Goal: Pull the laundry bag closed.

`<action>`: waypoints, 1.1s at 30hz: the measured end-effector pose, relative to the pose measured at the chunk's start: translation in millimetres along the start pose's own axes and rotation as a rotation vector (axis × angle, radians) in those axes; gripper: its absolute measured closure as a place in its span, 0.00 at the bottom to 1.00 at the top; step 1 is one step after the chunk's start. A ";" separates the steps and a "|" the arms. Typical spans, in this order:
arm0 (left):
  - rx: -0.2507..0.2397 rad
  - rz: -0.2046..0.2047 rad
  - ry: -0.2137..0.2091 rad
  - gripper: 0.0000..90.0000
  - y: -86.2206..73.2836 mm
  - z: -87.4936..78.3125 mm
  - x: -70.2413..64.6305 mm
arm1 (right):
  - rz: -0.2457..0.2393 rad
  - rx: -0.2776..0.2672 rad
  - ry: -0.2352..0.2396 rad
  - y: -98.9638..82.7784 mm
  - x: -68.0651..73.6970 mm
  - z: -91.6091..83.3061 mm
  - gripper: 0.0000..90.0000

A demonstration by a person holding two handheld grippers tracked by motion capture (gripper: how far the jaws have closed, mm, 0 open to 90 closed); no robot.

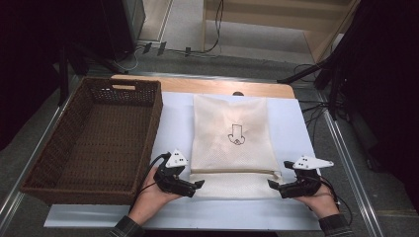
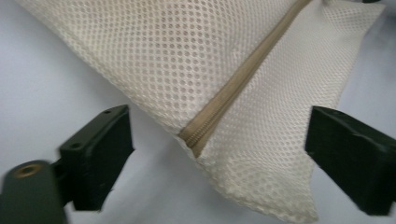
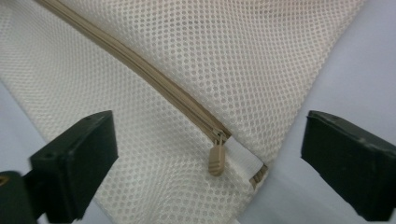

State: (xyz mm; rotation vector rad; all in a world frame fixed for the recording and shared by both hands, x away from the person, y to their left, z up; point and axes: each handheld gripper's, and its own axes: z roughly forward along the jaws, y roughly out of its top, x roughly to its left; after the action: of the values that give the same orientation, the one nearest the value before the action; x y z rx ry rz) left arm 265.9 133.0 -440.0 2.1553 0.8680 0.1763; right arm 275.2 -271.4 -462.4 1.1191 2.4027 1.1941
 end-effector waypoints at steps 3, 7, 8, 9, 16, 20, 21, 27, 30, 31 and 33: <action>0.011 0.014 -0.016 0.00 -2.3 -1.0 -2.3 | -0.002 -0.026 -0.033 -0.9 0.8 -4.2 0.00; -0.001 0.019 -0.028 0.00 -6.2 -3.7 -4.7 | 0.012 -0.049 -0.035 -4.9 2.6 -12.3 0.00; -0.001 0.025 -0.031 0.00 -7.3 -4.5 -5.5 | 0.013 -0.053 -0.040 -6.3 3.3 -13.9 0.00; -0.002 0.028 -0.035 0.00 -8.3 -5.2 -6.8 | 0.016 -0.059 -0.040 -7.9 3.9 -15.7 0.00; -0.016 0.044 -0.044 0.00 -18.5 -13.8 -15.1 | 0.021 -0.079 -0.060 -17.5 11.3 -26.5 0.00; -0.025 0.045 -0.047 0.00 -25.0 -18.8 -17.2 | 0.020 -0.073 -0.073 -22.0 16.4 -29.9 0.00; -0.023 0.047 -0.044 0.00 -26.6 -20.0 -18.3 | 0.019 -0.074 -0.079 -23.4 17.4 -30.4 0.00; -0.011 0.068 -0.038 0.00 -36.3 -26.4 -25.6 | 0.032 -0.067 -0.084 -30.2 22.7 -34.0 0.00; 0.000 0.075 -0.038 0.00 -40.7 -29.0 -28.3 | 0.035 -0.059 -0.083 -33.6 25.4 -35.4 0.00; 0.002 0.077 -0.038 0.00 -42.2 -29.4 -29.2 | 0.032 -0.059 -0.089 -34.8 26.2 -36.0 0.00; 0.019 0.083 -0.038 0.00 -44.2 -30.3 -31.0 | 0.035 -0.055 -0.091 -36.7 28.0 -37.9 0.00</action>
State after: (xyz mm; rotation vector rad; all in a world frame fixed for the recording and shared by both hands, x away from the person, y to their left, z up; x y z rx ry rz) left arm 207.4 152.3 -446.5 2.2065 0.7616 0.1690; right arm 217.5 -286.9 -462.6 1.1763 2.2783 1.1864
